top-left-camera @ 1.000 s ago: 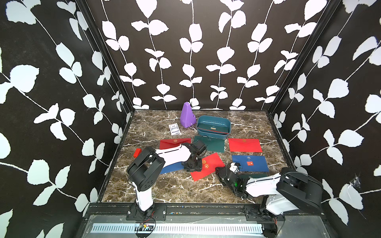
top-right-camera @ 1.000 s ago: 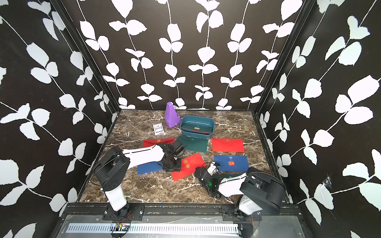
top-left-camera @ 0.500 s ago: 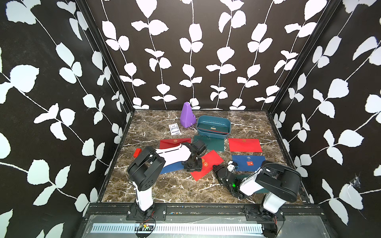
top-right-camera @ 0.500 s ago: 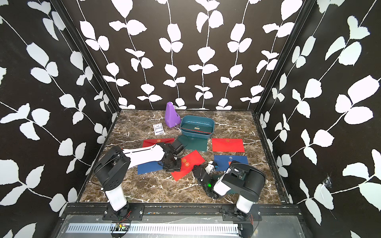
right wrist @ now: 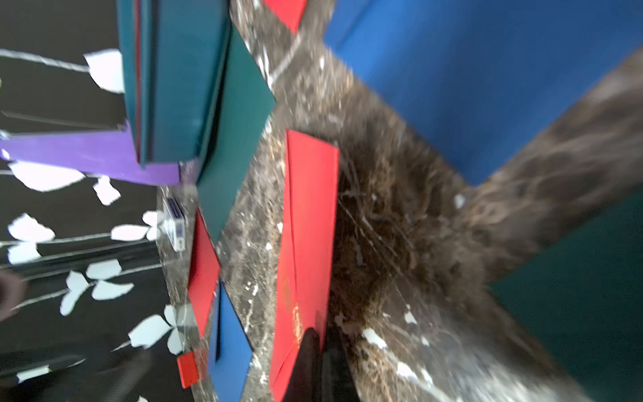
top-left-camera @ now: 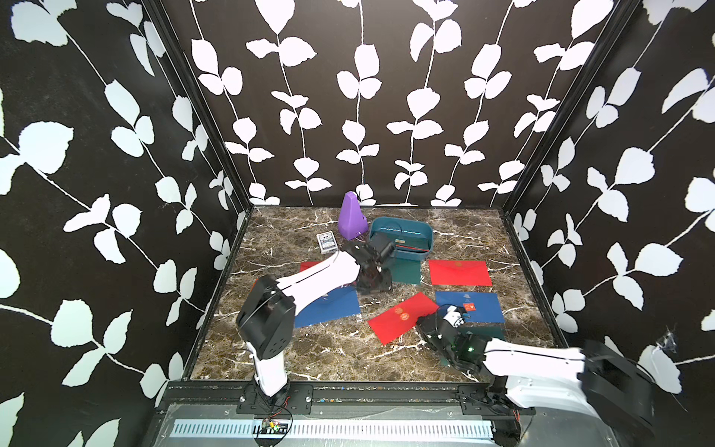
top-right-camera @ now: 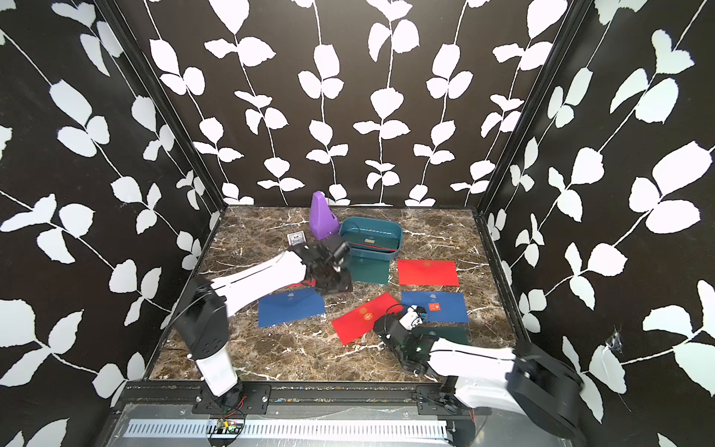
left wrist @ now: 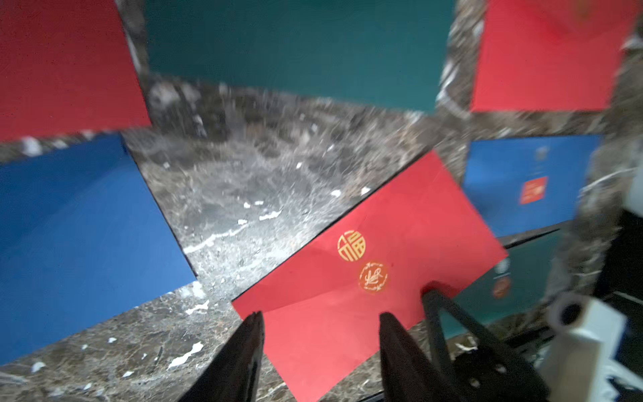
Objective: Put the sealed envelopes into the storage box
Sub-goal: Pick up the envelope from the center of the board, then place the envelope in the storage box.
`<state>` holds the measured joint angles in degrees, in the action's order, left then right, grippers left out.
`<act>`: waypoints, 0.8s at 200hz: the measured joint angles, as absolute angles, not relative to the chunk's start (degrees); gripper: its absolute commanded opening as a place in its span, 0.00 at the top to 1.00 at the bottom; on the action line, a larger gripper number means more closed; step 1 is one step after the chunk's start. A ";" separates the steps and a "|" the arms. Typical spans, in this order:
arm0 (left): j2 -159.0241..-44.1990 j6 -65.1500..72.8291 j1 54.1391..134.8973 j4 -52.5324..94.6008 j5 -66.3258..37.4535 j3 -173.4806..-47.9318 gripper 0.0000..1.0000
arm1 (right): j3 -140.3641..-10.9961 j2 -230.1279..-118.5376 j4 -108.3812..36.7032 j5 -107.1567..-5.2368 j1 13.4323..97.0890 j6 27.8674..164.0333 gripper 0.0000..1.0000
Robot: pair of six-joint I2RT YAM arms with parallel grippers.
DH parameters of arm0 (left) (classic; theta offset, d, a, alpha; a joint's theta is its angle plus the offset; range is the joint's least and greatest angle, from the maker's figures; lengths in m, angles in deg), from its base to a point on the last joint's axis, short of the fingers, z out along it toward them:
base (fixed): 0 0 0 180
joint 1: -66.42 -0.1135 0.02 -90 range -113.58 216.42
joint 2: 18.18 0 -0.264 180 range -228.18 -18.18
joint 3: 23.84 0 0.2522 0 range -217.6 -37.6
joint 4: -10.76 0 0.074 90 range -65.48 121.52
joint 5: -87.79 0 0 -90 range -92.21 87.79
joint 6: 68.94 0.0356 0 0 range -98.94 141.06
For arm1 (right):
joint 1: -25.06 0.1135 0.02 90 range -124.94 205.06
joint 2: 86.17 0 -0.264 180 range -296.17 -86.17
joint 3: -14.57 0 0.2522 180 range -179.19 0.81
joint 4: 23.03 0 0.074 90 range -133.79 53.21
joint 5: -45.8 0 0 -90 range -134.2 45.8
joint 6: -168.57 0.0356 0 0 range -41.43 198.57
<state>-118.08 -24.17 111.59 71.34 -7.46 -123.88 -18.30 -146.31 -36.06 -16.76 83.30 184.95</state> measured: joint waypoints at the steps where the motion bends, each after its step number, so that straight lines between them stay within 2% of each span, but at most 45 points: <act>1: -117.82 -24.13 111.41 71.48 -7.18 -124.25 0.43 | -18.48 -145.78 -36.76 -16.52 83.27 184.98 1.00; 28: -114.58 -23.50 107.24 73.64 -2.06 -129.50 0.43 | -23.35 -140.95 -47.66 -13.00 82.07 184.76 1.00; 66: -114.58 -23.04 102.49 76.20 5.54 -128.25 0.43 | -37.32 -144.71 -55.82 -9.19 79.78 183.01 1.00; 104: -110.56 -24.44 102.06 76.90 8.16 -115.82 0.43 | -52.05 -153.98 -56.76 -7.36 75.73 180.71 1.00; 160: -95.87 -29.79 102.06 76.22 6.85 -95.86 0.43 | -68.64 -172.40 -51.31 -6.59 66.71 182.33 1.00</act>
